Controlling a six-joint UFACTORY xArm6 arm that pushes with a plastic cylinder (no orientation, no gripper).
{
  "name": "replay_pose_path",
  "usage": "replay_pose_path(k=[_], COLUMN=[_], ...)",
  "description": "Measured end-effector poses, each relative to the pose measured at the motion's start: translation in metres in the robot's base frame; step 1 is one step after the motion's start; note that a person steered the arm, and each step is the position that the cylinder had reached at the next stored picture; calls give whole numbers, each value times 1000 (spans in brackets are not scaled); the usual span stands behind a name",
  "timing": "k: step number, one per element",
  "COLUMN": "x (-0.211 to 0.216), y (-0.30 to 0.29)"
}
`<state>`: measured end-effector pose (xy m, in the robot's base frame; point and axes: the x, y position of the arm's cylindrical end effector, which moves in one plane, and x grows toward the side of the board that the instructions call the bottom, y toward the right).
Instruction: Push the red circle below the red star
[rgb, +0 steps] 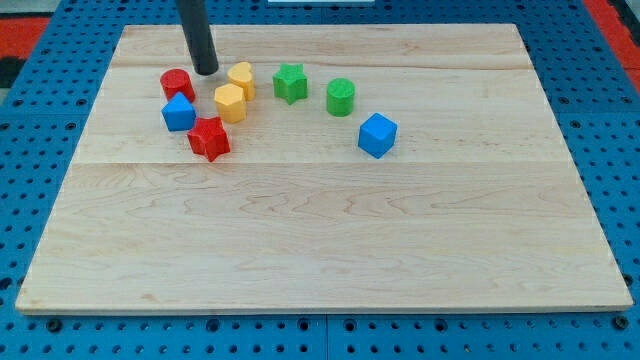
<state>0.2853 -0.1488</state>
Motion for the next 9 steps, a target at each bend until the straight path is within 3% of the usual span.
replay_pose_path(k=[2,3,5,6,9], x=[38,40,17,19,35], y=[-13,-52,-50,-88,-106])
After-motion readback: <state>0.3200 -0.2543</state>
